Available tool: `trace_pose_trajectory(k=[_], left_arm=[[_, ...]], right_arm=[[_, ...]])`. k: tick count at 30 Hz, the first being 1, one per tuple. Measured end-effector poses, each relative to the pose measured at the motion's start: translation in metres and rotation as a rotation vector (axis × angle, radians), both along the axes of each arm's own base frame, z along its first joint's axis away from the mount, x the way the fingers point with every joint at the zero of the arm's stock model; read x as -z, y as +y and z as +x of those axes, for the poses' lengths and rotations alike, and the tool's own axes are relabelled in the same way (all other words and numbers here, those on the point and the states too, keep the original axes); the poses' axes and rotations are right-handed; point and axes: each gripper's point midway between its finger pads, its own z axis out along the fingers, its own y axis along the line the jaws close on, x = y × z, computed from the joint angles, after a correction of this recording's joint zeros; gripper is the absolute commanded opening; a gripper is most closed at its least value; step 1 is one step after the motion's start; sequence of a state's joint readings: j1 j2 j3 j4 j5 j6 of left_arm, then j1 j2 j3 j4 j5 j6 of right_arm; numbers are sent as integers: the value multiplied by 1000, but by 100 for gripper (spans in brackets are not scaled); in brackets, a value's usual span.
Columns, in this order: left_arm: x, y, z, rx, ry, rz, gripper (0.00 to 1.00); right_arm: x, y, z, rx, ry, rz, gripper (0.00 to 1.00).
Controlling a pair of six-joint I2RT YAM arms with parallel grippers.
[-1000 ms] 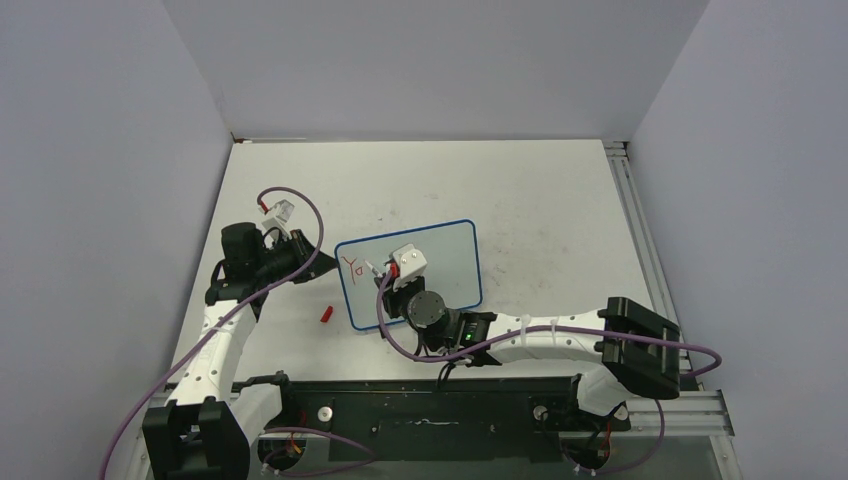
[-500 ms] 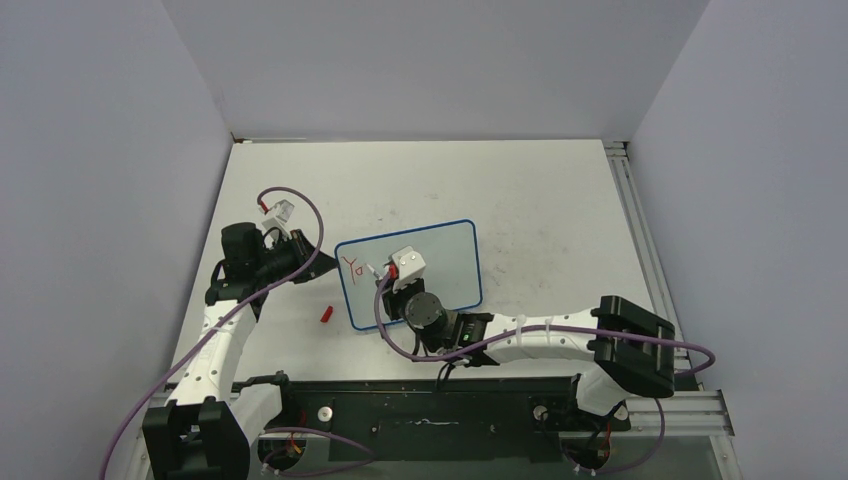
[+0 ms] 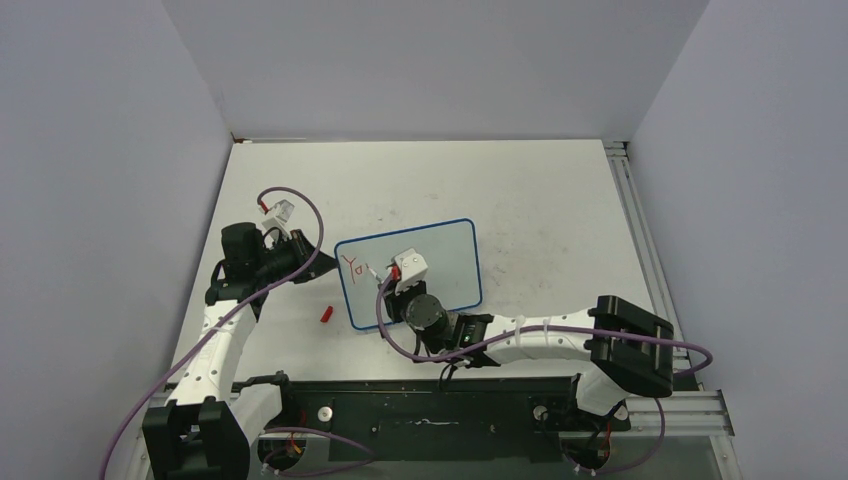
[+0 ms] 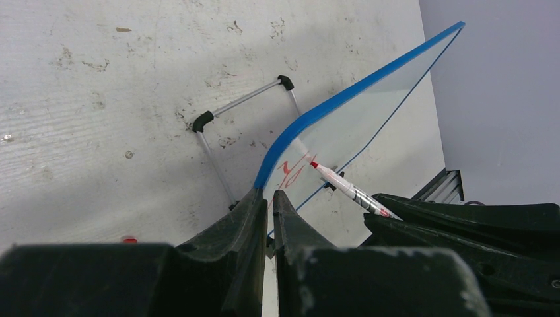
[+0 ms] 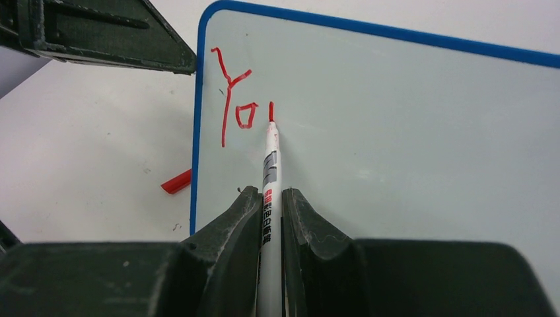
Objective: Write a sentence on the whiteboard
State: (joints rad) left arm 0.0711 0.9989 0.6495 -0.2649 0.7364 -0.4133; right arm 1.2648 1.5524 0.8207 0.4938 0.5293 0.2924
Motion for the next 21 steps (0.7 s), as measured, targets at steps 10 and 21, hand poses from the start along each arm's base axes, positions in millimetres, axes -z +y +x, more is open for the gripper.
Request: trace_pose_trajectory(k=[10,21], left_arm=[[-1,-3,-2,15,0,-6,8],[-1,-4,-2,17,0,-8,8]], right_arm=[[19,-6,-8,-5,34,-22,5],[20,-8,-8,4,33,-27,5]])
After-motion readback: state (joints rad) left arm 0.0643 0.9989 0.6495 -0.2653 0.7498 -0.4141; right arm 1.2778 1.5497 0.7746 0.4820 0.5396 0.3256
